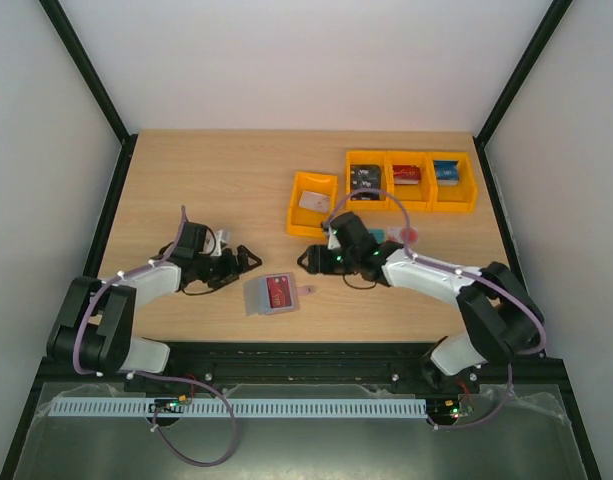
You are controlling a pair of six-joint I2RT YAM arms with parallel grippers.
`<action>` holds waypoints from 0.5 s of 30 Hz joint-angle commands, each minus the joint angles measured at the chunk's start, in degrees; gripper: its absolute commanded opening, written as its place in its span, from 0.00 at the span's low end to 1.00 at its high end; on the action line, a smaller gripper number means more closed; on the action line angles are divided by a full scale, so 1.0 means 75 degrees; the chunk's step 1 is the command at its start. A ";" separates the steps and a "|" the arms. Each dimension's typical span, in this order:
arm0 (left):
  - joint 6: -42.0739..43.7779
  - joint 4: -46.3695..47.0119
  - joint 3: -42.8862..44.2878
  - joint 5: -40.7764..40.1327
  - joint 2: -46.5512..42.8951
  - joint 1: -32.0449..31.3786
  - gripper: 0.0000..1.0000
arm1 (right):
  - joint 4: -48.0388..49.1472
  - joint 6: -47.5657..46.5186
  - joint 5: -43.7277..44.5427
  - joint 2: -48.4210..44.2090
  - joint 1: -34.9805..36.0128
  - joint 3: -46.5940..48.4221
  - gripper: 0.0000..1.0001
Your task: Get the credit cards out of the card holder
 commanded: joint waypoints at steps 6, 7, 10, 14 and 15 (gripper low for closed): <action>-0.0166 -0.1034 0.0046 0.0466 0.0375 -0.1069 0.97 | 0.0138 0.1118 0.0326 0.1262 0.1439 -0.0243 0.56; -0.0149 -0.0991 -0.0008 0.0451 0.0426 -0.1083 0.95 | 0.0322 0.1221 0.0230 0.1396 0.1566 -0.0253 0.55; -0.0155 -0.0815 -0.0089 0.0407 0.0534 -0.1099 0.88 | 0.0928 0.1525 -0.0076 0.1820 0.1672 -0.0295 0.52; -0.0139 -0.0508 -0.0107 0.0490 0.0570 -0.1158 0.83 | 0.1824 0.1936 -0.0268 0.2046 0.1675 -0.0482 0.43; -0.0104 -0.0467 -0.0115 0.0482 0.0576 -0.1153 0.80 | 0.1874 0.1958 -0.0225 0.2099 0.1671 -0.0468 0.41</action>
